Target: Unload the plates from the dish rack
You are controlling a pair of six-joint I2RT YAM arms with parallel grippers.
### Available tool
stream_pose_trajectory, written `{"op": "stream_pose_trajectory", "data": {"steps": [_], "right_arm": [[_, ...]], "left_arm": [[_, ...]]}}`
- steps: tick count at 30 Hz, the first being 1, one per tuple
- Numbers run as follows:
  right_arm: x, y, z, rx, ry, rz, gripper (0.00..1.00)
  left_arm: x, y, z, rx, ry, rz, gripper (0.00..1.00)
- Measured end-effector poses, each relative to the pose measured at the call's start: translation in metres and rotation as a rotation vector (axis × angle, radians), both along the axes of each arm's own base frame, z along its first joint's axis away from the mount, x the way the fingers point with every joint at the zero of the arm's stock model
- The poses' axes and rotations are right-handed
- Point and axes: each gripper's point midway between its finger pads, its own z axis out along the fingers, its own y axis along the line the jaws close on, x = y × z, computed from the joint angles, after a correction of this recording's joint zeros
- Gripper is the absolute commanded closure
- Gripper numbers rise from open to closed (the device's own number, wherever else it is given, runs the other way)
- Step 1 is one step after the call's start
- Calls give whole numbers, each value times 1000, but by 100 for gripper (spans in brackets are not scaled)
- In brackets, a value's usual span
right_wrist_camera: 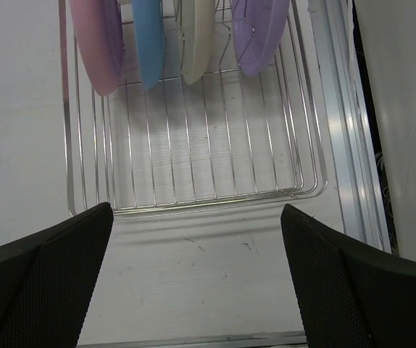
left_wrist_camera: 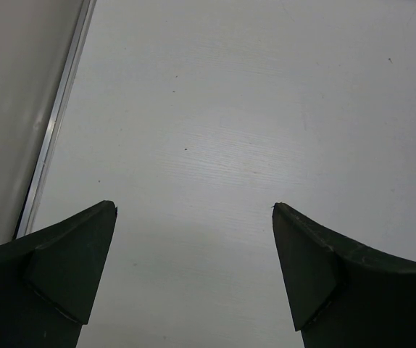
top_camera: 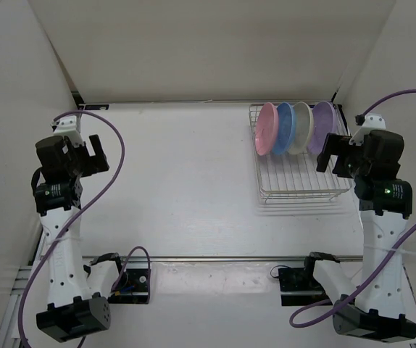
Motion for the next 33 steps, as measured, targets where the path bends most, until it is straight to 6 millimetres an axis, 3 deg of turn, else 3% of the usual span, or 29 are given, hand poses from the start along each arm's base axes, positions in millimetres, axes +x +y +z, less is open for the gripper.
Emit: {"op": "stream_pose_trajectory", "data": {"steps": [8, 13, 20, 24, 28, 29, 31, 33], "right_arm": [[-3, 14, -16, 9, 35, 95, 0], [8, 31, -24, -132, 70, 184, 0], [63, 79, -35, -403, 141, 314, 6], [99, 108, -14, -487, 58, 338, 11], [135, 129, 16, -512, -41, 314, 23], [145, 134, 21, -516, -67, 303, 30], [162, 140, 22, -542, -95, 282, 30], [177, 144, 11, -577, -86, 268, 30]], "left_arm": [[-5, -1, -15, -2, 29, -2, 0], [-6, -1, -22, 0, 45, -6, 0], [-16, 3, -54, 12, 116, 14, 0], [-22, 6, -61, 28, 127, 34, 0], [-28, 11, -62, 52, 125, 55, 0], [-29, 12, -63, 55, 126, 60, 0], [-30, 14, -63, 65, 128, 68, 0], [-31, 15, -63, 72, 129, 74, 0]]}}
